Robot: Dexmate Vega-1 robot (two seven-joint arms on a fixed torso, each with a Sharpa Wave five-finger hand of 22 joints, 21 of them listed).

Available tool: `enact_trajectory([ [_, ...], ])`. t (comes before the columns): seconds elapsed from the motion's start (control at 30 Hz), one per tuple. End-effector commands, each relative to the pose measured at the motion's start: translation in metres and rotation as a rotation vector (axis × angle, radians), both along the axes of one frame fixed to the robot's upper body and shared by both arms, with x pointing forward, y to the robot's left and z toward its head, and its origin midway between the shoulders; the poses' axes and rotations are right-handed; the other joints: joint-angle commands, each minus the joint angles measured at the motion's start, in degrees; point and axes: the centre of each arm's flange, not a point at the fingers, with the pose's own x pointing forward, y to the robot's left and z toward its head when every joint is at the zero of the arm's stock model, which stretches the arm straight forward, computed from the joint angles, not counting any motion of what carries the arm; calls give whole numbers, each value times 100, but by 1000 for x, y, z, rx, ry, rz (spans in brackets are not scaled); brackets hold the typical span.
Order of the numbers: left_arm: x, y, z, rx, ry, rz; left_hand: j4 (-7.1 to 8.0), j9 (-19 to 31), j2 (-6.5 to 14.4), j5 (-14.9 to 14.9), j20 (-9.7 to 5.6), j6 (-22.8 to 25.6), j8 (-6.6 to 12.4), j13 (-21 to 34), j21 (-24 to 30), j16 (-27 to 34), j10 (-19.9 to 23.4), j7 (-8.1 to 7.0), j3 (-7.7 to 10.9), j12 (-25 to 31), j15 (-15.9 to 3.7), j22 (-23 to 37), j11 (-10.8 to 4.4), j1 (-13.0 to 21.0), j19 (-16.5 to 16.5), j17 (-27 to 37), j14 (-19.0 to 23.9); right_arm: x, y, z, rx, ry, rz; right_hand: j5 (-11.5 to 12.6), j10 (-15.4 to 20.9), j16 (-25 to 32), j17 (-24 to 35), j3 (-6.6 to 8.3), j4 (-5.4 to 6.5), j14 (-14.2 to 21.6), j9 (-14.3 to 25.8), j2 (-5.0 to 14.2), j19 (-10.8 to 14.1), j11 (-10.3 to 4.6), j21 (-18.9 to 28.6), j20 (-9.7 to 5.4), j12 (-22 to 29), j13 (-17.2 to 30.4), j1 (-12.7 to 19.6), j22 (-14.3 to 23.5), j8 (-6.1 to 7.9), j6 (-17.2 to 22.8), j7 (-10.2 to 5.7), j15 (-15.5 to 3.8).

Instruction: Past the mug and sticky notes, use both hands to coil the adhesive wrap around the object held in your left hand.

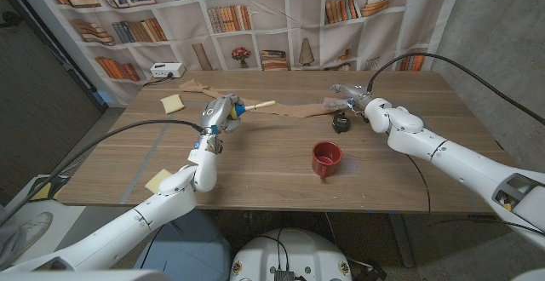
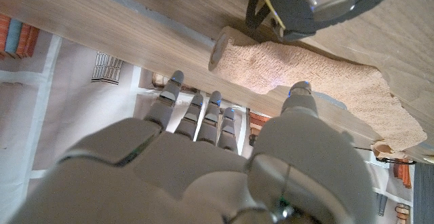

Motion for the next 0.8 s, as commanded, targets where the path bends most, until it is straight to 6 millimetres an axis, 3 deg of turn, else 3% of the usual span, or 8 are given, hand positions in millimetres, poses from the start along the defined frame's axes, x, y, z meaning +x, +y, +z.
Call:
enact_trajectory([
  [0.03, 2, -1, 3, 4, -3, -7, -2, 1, 937, -20, -17, 35, -19, 5, 20, 8, 30, 8, -1, -25, 1, 18, -13, 888, -10, 21, 61, 6, 0, -5, -16, 21, -21, -13, -22, 4, -26, 51, -39, 122, 11, -17, 159, 90, 30, -77, -54, 0, 123, 17, 36, 60, 84, 43],
  [0.37, 3, -2, 2, 4, 6, -8, -4, -23, 950, -37, -7, 62, -29, -7, 19, 4, 50, 10, 0, -34, -9, 21, -26, 899, -11, 18, 44, 12, 0, -6, -29, 56, -17, -39, -82, 32, -121, 144, -68, 436, 8, -38, 649, 253, 125, -246, -151, -58, 376, 8, 34, 196, 370, 169],
  [0.8, 4, -1, 1, 4, 14, -7, -4, -35, 954, -49, -10, 66, -41, 12, 12, 16, 60, 18, -8, -28, -7, 20, -16, 898, -11, 25, 44, 18, 6, -11, -65, 74, -14, -48, -73, 18, -153, 186, -76, 502, 6, -44, 714, 303, 104, -294, -177, -85, 487, 6, 23, 234, 445, 140],
])
